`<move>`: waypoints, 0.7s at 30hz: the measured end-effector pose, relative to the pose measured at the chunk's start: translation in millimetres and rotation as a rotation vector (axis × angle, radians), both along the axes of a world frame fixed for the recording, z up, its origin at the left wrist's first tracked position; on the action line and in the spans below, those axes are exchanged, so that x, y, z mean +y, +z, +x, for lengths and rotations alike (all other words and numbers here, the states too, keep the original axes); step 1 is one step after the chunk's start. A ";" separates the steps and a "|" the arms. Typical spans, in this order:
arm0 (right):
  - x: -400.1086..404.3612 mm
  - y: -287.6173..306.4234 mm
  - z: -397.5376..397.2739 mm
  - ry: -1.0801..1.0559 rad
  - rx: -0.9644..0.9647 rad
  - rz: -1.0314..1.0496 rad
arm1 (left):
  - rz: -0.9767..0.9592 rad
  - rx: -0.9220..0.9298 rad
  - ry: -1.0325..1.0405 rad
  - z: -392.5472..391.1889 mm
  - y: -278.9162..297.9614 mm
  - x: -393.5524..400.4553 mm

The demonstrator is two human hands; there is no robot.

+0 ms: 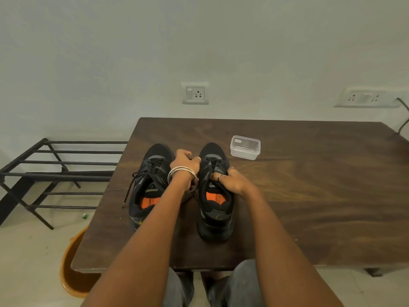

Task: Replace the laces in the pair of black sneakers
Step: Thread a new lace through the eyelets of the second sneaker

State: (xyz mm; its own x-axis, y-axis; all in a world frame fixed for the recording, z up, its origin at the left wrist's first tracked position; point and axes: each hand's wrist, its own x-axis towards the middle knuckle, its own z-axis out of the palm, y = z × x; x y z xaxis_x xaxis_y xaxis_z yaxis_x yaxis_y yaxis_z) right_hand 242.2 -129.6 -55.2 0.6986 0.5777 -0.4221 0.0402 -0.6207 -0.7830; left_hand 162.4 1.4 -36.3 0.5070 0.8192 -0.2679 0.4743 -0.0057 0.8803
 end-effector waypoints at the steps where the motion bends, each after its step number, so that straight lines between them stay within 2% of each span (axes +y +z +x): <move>1: -0.4 0.7 -0.6 0.005 -0.005 0.001 | 0.106 0.115 -0.043 0.8 -0.4 1.6; 3: -1.0 2.2 -0.7 0.013 -0.014 -0.001 | 0.228 0.267 -0.122 1.1 -0.3 0.1; 5: -1.4 2.8 -0.6 0.007 -0.017 -0.007 | 0.219 0.328 -0.188 0.6 -0.7 -2.7; 10: -2.7 10.4 -3.7 0.010 -0.020 -0.023 | 0.215 0.403 -0.197 -2.1 3.8 -2.9; 13: -3.1 15.3 -0.9 0.037 -0.035 -0.066 | 0.212 0.388 -0.210 -4.4 2.6 -1.3; 17: -2.7 36.5 1.5 0.068 -0.199 -0.075 | 0.279 0.342 -0.210 -1.1 2.3 0.8; 21: 0.3 55.3 2.4 -0.109 -0.444 0.051 | 0.436 0.314 -0.171 -0.2 24.2 -5.3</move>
State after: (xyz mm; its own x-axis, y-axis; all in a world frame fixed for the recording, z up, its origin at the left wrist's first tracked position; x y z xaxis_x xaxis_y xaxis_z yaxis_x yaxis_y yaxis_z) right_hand 244.6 -129.3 0.1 0.8635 0.5026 -0.0415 0.3148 -0.6014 -0.7343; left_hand 162.2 -4.0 -12.1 0.5929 0.8011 -0.0822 0.6737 -0.4375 0.5955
